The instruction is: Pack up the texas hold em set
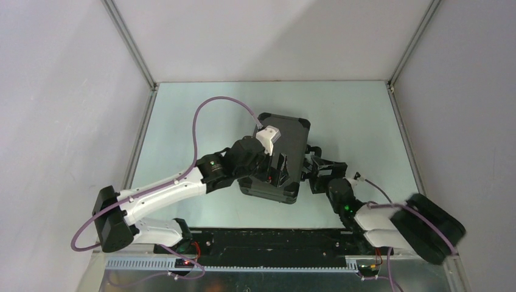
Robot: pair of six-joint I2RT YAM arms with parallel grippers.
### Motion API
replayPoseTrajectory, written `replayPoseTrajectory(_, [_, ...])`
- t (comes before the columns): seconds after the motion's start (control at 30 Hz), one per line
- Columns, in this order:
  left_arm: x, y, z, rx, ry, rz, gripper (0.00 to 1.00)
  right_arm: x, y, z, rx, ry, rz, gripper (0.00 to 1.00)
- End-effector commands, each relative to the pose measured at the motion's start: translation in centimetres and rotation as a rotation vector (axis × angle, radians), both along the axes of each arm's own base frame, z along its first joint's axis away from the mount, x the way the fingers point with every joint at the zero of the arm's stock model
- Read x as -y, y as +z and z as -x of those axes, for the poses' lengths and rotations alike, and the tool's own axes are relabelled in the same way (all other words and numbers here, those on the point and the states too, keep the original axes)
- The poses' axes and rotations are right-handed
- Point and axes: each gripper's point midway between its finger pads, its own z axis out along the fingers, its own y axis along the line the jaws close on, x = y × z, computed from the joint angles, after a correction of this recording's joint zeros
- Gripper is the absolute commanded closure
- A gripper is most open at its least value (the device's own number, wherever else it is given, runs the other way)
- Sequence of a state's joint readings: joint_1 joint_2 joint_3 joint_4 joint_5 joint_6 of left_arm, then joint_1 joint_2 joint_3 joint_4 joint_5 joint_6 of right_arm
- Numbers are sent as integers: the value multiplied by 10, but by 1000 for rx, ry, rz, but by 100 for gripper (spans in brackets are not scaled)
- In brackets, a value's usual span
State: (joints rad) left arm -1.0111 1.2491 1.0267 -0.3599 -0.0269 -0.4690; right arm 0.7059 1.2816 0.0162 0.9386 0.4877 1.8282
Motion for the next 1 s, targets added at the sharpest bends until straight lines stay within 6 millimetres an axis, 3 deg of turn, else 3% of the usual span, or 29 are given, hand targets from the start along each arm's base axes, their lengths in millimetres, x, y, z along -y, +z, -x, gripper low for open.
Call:
replayPoseTrajectory(0.0, [-1, 9, -5, 35, 4, 13, 4, 34, -26, 17, -67, -53, 264, 7])
replayPoseTrajectory(0.03, [-1, 9, -5, 34, 2, 16, 4, 29, 1, 13, -12, -59, 248, 7])
replayPoseTrajectory(0.07, [0, 8, -5, 31, 1, 13, 4, 40, -8, 16, -43, -76, 344, 6])
replayPoseTrajectory(0.1, [0, 8, -5, 29, 0, 13, 4, 40, 10, 15, 1, -83, 328, 6])
replayPoseTrajectory(0.17, [1, 6, -5, 23, -2, 11, 4, 48, 15, 16, 17, -91, 357, 6])
replayPoseTrajectory(0.37, [5, 4, -5, 13, -10, 8, 4, 39, 0, 11, 17, 44, 347, 6])
replayPoseTrajectory(0.67, [1, 3, -5, 18, 2, 4, 4, 16, 8, 2, 49, 144, 303, 6])
replayPoseTrajectory(0.73, [0, 3, -5, 22, 6, 3, 4, 16, 7, 5, 17, 142, 262, 6])
replayPoseTrajectory(0.77, [0, 3, -5, 22, 6, 5, 4, 18, -7, 11, -58, 147, 249, 6])
replayPoseTrajectory(0.8, [0, 3, -5, 21, 6, 4, 4, 17, 0, 11, -64, 143, 226, 6])
replayPoseTrajectory(0.83, [0, 2, -5, 20, 6, 3, 4, 19, -12, 18, -137, 142, 219, 5])
replayPoseTrajectory(0.97, [2, 4, -6, 21, 5, 5, 3, 15, -2, 26, -158, 159, 162, 4])
